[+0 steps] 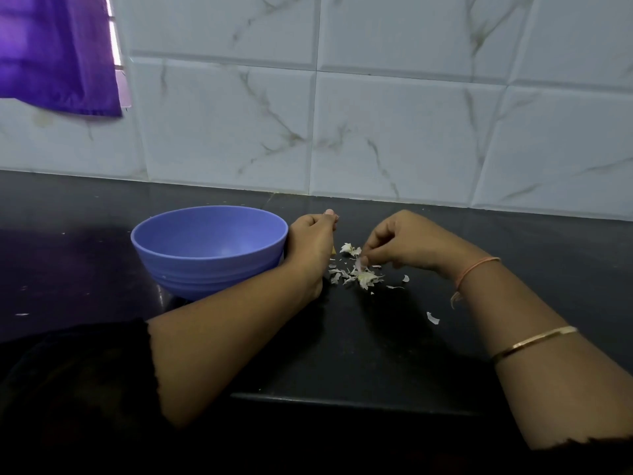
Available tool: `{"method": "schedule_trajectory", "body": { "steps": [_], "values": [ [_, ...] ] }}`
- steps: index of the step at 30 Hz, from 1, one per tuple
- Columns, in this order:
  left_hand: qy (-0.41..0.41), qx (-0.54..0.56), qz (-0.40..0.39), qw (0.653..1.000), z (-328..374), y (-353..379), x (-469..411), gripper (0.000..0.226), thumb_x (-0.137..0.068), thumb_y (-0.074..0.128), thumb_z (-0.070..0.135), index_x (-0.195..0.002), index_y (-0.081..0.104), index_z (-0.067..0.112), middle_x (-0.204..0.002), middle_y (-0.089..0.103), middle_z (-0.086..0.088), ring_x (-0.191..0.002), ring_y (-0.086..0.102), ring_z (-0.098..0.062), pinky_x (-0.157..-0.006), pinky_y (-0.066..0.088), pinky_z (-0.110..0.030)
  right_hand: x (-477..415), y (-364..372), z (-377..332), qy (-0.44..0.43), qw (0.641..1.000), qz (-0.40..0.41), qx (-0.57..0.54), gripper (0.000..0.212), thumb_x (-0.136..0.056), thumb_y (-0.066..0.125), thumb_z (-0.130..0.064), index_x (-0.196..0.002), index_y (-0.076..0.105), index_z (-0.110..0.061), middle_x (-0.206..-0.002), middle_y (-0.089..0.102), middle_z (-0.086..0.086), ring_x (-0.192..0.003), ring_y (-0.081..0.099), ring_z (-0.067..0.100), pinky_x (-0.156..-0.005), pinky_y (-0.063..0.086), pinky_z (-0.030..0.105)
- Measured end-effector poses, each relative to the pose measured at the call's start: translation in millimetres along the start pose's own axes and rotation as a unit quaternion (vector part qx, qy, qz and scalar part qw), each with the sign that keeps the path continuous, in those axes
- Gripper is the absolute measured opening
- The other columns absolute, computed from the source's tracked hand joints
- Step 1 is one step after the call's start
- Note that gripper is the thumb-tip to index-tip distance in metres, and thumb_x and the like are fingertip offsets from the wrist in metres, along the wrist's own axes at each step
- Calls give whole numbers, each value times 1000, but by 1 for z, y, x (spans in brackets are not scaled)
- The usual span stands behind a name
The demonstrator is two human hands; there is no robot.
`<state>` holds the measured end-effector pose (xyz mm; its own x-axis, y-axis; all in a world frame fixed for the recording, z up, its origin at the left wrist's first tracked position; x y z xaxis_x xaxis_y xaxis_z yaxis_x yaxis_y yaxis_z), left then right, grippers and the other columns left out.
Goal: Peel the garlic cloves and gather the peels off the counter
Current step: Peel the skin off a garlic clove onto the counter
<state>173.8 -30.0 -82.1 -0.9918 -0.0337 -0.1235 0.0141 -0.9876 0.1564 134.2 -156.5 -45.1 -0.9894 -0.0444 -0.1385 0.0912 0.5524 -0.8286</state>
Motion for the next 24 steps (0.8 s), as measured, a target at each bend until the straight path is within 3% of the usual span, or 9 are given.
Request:
{"method": "schedule_trajectory", "body": {
  "steps": [4,7,11,16,20,24],
  "values": [
    [0,-7,1,1000,1,0,0,21,-93,52,29,-75,58,19,-68,54,1,-63,48,-9,-61,40,-25,6,11,2,12,995,-89,-32,18,-78,60,4,-89,72,-3,-74,66,11,-59,55,11,-55,45,21],
    [1,-13,-2,1000,0,0,0,21,-93,51,29,-76,59,19,-69,54,1,-64,48,-10,-65,42,-27,8,18,0,0,992,-123,-14,20,-76,62,5,-86,71,-9,-70,61,8,-55,47,13,-54,39,21],
    [1,-10,0,1000,0,0,1,21,-93,50,28,-76,58,20,-70,54,1,-65,48,-10,-60,40,-24,7,21,-2,-8,993,-117,-2,19,-76,64,3,-79,69,-15,-62,58,1,-52,44,12,-53,38,22],
    [3,-12,-3,1000,0,1,1,19,-93,52,27,-77,59,19,-73,55,1,-65,49,-10,-59,40,-25,4,19,0,-2,995,-93,-42,20,-76,62,6,-77,64,-13,-71,62,6,-52,51,11,-48,40,20],
    [6,-13,0,1000,-2,0,-1,16,-91,55,27,-76,59,20,-77,58,2,-73,53,-12,-74,46,-31,0,10,2,-10,993,-44,-106,23,-77,63,8,-82,61,-14,-72,59,4,-62,54,12,-53,43,21],
    [8,-19,-6,1000,-2,0,0,14,-91,55,27,-78,58,21,-81,59,1,-74,52,-12,-72,46,-32,0,0,2,-23,983,-3,-183,23,-79,64,4,-85,61,-18,-71,56,-1,-62,51,7,-54,43,18]
  ]
}}
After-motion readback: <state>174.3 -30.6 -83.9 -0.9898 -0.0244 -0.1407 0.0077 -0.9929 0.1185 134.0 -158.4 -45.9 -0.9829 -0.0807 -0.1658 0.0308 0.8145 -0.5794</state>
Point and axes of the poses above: each hand's wrist, its own x-axis away from the middle knuckle, its own y-axis out of the palm, z = x × y, the point moved 8 cm from there along -x, towards the middle knuckle
